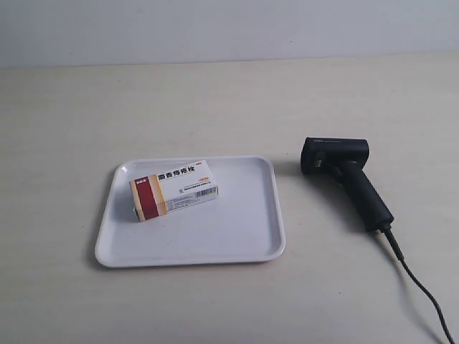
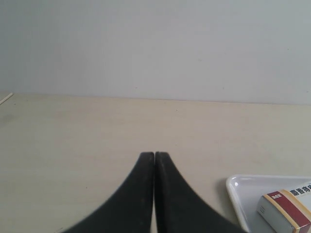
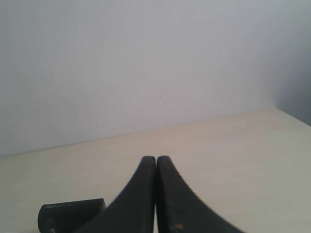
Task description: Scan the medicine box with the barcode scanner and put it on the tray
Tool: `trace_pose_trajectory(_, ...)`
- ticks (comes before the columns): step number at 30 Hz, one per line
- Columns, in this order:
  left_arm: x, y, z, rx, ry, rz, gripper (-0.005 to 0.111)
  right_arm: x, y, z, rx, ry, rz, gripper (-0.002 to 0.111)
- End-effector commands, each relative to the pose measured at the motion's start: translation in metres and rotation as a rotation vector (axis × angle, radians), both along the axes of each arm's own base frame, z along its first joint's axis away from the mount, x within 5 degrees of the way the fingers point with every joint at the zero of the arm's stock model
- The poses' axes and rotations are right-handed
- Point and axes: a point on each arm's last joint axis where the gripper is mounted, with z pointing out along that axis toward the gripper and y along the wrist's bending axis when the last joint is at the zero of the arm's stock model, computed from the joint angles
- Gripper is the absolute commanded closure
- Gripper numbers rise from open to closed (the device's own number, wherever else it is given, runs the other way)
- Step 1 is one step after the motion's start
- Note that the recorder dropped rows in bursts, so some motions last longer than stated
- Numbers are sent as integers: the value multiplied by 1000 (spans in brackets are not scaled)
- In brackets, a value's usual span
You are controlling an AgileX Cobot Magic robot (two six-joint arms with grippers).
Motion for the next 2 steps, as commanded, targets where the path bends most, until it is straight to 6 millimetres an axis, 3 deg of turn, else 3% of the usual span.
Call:
trace_pose_trajectory(1,0,0,1,-8,-11,5,104,0,0,-1,-2,-2,-5,108)
trace_pose_trajectory(2,0,0,1,-8,-11,5,104,0,0,-1,-2,-2,-5,108)
